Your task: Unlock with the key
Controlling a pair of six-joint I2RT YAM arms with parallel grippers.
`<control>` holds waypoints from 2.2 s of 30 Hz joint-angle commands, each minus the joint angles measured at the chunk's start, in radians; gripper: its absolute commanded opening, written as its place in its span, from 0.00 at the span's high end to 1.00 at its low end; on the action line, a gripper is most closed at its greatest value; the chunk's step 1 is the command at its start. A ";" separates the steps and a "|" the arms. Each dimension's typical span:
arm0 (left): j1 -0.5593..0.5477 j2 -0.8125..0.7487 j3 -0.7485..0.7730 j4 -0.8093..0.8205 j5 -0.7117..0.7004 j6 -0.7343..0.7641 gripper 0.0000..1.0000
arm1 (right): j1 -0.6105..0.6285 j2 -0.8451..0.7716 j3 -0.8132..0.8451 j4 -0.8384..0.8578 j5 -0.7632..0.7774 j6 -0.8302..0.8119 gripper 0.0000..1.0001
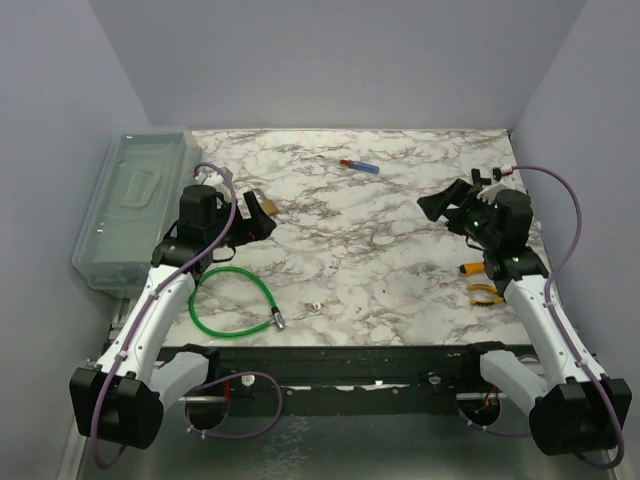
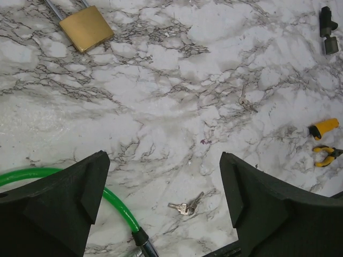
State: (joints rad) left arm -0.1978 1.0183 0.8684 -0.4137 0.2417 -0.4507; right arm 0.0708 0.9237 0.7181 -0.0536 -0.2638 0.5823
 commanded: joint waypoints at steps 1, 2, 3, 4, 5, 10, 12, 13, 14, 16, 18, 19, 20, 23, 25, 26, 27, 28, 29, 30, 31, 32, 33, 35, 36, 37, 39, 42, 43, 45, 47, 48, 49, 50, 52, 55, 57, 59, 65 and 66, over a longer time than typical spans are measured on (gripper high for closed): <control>-0.017 0.016 0.003 -0.008 -0.010 0.007 0.10 | -0.002 0.102 0.087 -0.216 -0.001 0.035 0.00; -0.020 0.020 0.008 -0.015 -0.016 0.007 0.11 | -0.002 0.129 0.097 -0.245 -0.016 0.028 0.00; -0.022 0.024 0.010 -0.018 -0.021 0.006 0.11 | -0.002 0.155 0.105 -0.271 -0.032 0.025 0.00; -0.024 0.025 0.011 -0.021 -0.023 0.006 0.11 | -0.002 0.183 0.117 -0.298 -0.044 0.023 0.00; -0.024 0.025 0.012 -0.022 -0.027 0.005 0.12 | -0.002 0.211 0.129 -0.328 -0.051 0.024 0.00; -0.025 0.013 0.012 -0.027 -0.050 0.006 0.14 | 0.075 0.330 0.210 -0.456 0.022 0.034 0.00; -0.024 0.009 0.011 -0.029 -0.059 0.005 0.14 | 0.139 0.375 0.247 -0.485 0.103 0.031 0.00; -0.025 0.007 0.011 -0.029 -0.064 0.005 0.15 | 0.166 0.400 0.269 -0.499 0.138 0.030 0.00; -0.024 0.008 0.011 -0.030 -0.070 0.004 0.15 | 0.186 0.428 0.289 -0.507 0.163 0.031 0.01; -0.026 0.006 0.011 -0.032 -0.078 0.004 0.16 | 0.210 0.482 0.323 -0.515 0.189 0.032 0.05; -0.026 0.005 0.011 -0.035 -0.087 0.002 0.17 | 0.224 0.541 0.358 -0.520 0.194 0.035 0.12; -0.026 0.005 0.011 -0.036 -0.092 0.001 0.17 | 0.230 0.572 0.374 -0.523 0.194 0.035 0.13; -0.028 0.003 0.010 -0.037 -0.095 0.001 0.17 | 0.238 0.604 0.389 -0.528 0.196 0.030 0.13; -0.033 0.000 0.007 -0.037 -0.105 -0.001 0.18 | 0.274 0.685 0.446 -0.548 0.241 0.023 0.15; -0.035 0.001 0.009 -0.038 -0.108 0.000 0.18 | 0.298 0.733 0.487 -0.568 0.272 0.021 0.15; -0.035 0.002 0.010 -0.039 -0.110 0.000 0.18 | 0.306 0.754 0.510 -0.580 0.295 0.023 0.15; -0.035 0.001 0.011 -0.040 -0.114 -0.001 0.18 | 0.315 0.772 0.529 -0.587 0.309 0.024 0.15; -0.035 -0.002 0.011 -0.043 -0.120 -0.001 0.19 | 0.321 0.790 0.544 -0.591 0.327 0.024 0.16; -0.035 -0.003 0.011 -0.044 -0.124 -0.002 0.19 | 0.326 0.806 0.560 -0.593 0.341 0.024 0.16; -0.035 -0.004 0.011 -0.044 -0.127 -0.002 0.19 | 0.330 0.828 0.575 -0.595 0.351 0.022 0.16; -0.035 -0.006 0.011 -0.046 -0.128 -0.003 0.19 | 0.334 0.845 0.591 -0.597 0.361 0.021 0.17; -0.035 -0.006 0.011 -0.045 -0.127 -0.003 0.20 | 0.337 0.865 0.609 -0.604 0.373 0.019 0.17; -0.037 -0.006 0.011 -0.046 -0.127 -0.003 0.20 | 0.342 0.885 0.626 -0.610 0.384 0.017 0.22; -0.038 -0.005 0.012 -0.047 -0.129 -0.003 0.20 | 0.350 0.928 0.672 -0.640 0.413 0.016 0.27; -0.037 -0.005 0.012 -0.047 -0.130 -0.003 0.21 | 0.357 0.948 0.692 -0.656 0.426 0.018 0.27; -0.037 -0.003 0.012 -0.047 -0.133 -0.003 0.21 | 0.363 0.963 0.710 -0.666 0.437 0.018 0.28; -0.037 -0.003 0.012 -0.049 -0.141 -0.003 0.22 | 0.374 0.984 0.731 -0.673 0.452 0.017 0.30; -0.037 -0.004 0.014 -0.051 -0.145 -0.001 0.23 | 0.392 1.013 0.755 -0.679 0.451 0.014 0.37; -0.037 -0.004 0.014 -0.052 -0.145 0.000 0.23 | 0.401 1.022 0.762 -0.680 0.451 0.016 0.38; -0.037 -0.004 0.014 -0.052 -0.146 0.000 0.23 | 0.419 1.043 0.779 -0.688 0.453 0.016 0.38; -0.037 -0.004 0.014 -0.051 -0.147 0.000 0.23 | 0.438 1.064 0.795 -0.700 0.460 0.021 0.39; -0.037 -0.005 0.014 -0.052 -0.147 0.000 0.23 | 0.446 1.072 0.800 -0.703 0.465 0.023 0.40; -0.037 -0.004 0.014 -0.052 -0.149 0.000 0.23 | 0.453 1.080 0.802 -0.704 0.467 0.027 0.41; -0.038 -0.004 0.015 -0.053 -0.151 0.000 0.23 | 0.459 1.085 0.802 -0.702 0.466 0.031 0.46; -0.037 -0.006 0.015 -0.054 -0.153 0.000 0.23 | 0.465 1.097 0.797 -0.695 0.460 0.034 0.48; -0.037 -0.006 0.016 -0.055 -0.153 0.000 0.23 | 0.472 1.116 0.795 -0.698 0.462 0.036 0.49; -0.037 -0.005 0.015 -0.056 -0.153 -0.001 0.23 | 0.476 1.122 0.790 -0.698 0.462 0.035 0.56; -0.038 -0.004 0.015 -0.054 -0.153 -0.002 0.23 | 0.479 1.128 0.786 -0.695 0.462 0.031 0.57; -0.037 -0.004 0.015 -0.057 -0.154 -0.001 0.24 | 0.483 1.152 0.783 -0.689 0.481 0.007 0.60; -0.037 -0.005 0.015 -0.057 -0.154 -0.001 0.24 | 0.483 1.157 0.779 -0.683 0.483 0.002 0.61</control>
State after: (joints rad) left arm -0.2314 1.0313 0.8684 -0.4583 0.1104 -0.4519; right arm 0.5457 2.0434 1.5005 -0.7277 0.1772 0.6048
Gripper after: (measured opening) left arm 0.766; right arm 0.403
